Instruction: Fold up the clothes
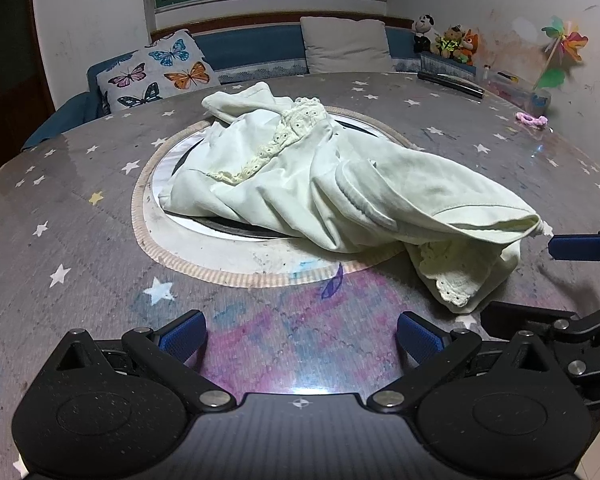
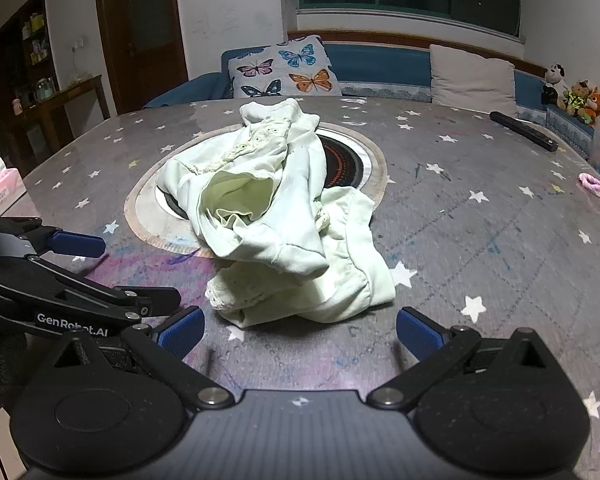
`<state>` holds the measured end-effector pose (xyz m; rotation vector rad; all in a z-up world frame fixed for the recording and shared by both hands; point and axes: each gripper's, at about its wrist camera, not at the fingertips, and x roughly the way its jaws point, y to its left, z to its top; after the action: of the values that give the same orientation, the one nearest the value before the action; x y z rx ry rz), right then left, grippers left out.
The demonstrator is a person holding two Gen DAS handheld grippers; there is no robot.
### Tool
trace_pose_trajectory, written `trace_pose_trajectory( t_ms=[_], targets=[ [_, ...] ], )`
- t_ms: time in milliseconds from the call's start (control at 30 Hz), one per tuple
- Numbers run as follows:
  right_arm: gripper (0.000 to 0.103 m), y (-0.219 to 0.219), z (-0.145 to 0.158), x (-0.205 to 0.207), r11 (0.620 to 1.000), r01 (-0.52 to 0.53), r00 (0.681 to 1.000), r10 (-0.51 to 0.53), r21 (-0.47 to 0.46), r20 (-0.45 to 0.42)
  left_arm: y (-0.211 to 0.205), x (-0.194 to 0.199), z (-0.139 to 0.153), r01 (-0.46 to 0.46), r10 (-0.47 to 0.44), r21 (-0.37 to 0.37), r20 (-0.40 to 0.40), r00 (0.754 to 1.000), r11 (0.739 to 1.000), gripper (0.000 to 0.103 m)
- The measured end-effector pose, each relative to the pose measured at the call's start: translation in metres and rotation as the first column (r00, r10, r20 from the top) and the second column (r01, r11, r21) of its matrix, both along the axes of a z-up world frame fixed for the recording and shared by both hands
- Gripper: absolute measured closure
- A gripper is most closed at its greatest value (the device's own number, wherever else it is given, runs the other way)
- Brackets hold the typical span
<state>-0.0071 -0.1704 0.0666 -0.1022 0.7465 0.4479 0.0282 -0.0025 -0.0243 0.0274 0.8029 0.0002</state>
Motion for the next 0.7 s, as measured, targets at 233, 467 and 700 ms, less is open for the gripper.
trace_pose_trajectory(
  t_ms=[233,467,700],
  targets=[
    [0.0,0.002,0.004,0.004,1.0,-0.011,1.0,0.011,0.007,0.005,0.001,0.007,0.001,-0.001,0.001,0.004,-0.004,1.0,1.0,0.0],
    [0.0,0.004,0.003,0.009,1.0,-0.016,1.0,0.016,0.008,-0.005,0.003,0.014,0.001,-0.001,0.001,0.008,-0.009,1.0,1.0,0.0],
    [0.0,0.006,0.004,0.014,1.0,-0.021,1.0,0.022,0.009,-0.01,0.005,0.019,0.002,-0.003,0.003,0.009,-0.015,1.0,1.0,0.0]
  ],
)
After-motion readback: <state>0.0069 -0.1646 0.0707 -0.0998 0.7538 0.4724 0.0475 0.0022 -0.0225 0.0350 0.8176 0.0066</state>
